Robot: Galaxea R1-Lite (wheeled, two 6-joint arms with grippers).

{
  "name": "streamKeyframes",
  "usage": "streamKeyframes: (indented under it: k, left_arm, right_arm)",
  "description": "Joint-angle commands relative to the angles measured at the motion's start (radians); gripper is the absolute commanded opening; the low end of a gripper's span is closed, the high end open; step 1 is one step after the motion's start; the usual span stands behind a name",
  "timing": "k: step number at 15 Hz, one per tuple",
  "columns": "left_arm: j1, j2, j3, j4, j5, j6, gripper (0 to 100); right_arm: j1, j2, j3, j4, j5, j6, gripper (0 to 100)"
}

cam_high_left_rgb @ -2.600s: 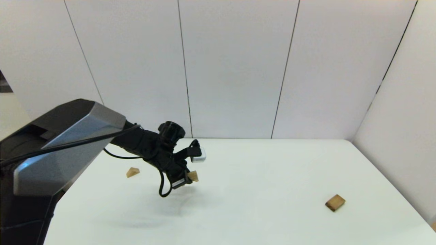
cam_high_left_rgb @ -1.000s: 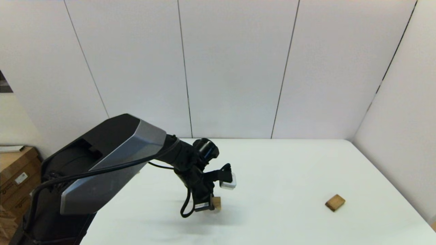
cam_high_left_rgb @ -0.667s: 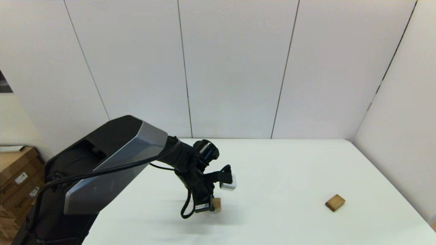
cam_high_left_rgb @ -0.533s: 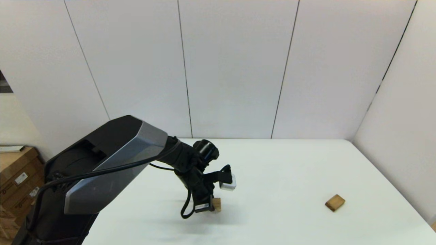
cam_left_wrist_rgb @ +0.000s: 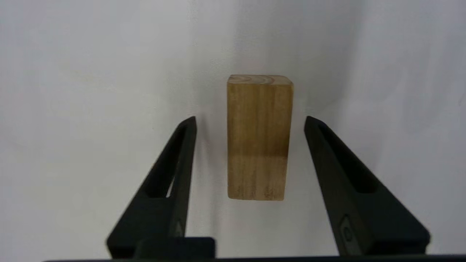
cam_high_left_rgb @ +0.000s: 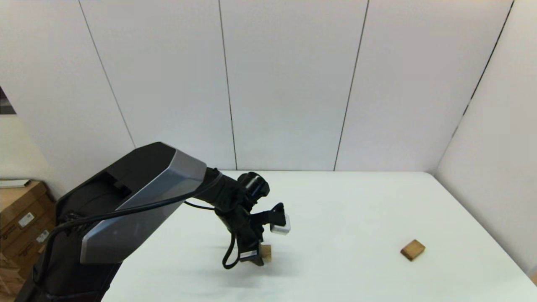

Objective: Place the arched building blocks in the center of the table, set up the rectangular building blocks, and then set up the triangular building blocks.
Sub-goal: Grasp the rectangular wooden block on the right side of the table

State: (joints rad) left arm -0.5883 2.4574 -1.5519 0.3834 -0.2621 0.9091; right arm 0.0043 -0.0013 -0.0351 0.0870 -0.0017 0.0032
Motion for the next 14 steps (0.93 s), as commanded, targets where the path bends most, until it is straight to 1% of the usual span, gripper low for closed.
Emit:
streamKeyframes:
  k: [1, 3, 7, 8, 10, 11, 13, 14]
  left_arm:
    - [0.013, -0.037, -0.036, 0.000, -0.003, -0.001, 100]
    - [0.047, -0.135, -0.073, 0.005, 0.000, -0.026, 100]
    - [0.119, -0.370, -0.046, 0.011, 0.006, -0.236, 100]
    - [0.142, -0.456, -0.016, 0.022, -0.006, -0.291, 100]
    - [0.199, -0.681, 0.081, 0.065, -0.081, -0.412, 100]
    - [0.217, -0.792, 0.142, 0.069, -0.094, -0.467, 100]
    - [0.249, -0.979, 0.240, 0.066, -0.071, -0.555, 100]
    - [0.269, -1.086, 0.303, 0.063, -0.020, -0.579, 100]
  right_arm:
    - [0.000, 0.000, 0.000, 0.000, 0.000, 0.000, 100]
    - [0.000, 0.000, 0.000, 0.000, 0.000, 0.000, 100]
    - [0.000, 0.000, 0.000, 0.000, 0.002, 0.000, 100]
    - [0.000, 0.000, 0.000, 0.000, 0.000, 0.000, 100]
    - [0.000, 0.001, 0.000, 0.000, 0.002, 0.000, 100]
    - [0.000, 0.001, 0.000, 0.000, 0.000, 0.000, 100]
    - [0.000, 0.001, 0.000, 0.000, 0.002, 0.000, 100]
    - [0.000, 0.000, 0.000, 0.000, 0.002, 0.000, 100]
